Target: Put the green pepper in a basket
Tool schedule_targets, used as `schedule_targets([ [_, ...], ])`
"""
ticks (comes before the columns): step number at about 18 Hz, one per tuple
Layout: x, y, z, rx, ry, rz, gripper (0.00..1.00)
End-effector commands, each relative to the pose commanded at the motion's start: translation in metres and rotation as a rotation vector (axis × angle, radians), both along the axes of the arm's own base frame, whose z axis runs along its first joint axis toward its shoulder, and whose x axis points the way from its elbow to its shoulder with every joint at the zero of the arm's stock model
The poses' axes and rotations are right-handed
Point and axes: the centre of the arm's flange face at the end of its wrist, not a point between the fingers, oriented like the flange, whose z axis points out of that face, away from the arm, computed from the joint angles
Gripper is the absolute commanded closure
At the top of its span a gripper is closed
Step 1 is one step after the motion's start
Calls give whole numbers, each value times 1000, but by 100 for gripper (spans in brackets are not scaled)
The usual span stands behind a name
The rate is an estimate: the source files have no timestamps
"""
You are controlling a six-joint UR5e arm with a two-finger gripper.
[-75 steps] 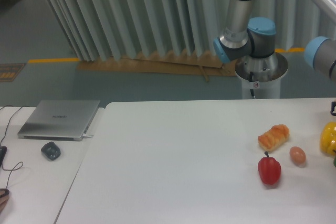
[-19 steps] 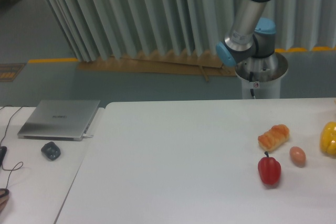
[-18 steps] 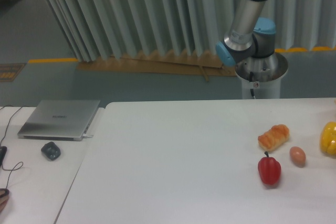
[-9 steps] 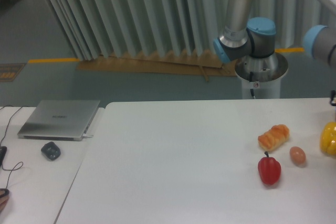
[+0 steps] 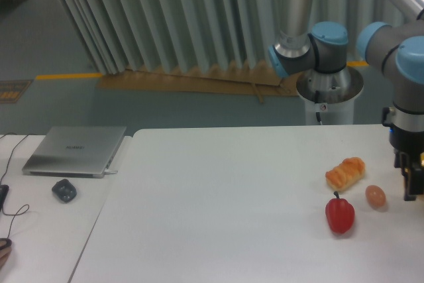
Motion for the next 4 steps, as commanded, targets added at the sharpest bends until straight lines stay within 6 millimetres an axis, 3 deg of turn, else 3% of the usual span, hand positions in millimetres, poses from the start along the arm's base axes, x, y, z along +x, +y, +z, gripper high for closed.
schedule_targets([
  [4, 15, -5, -7, -13, -13, -8, 0],
])
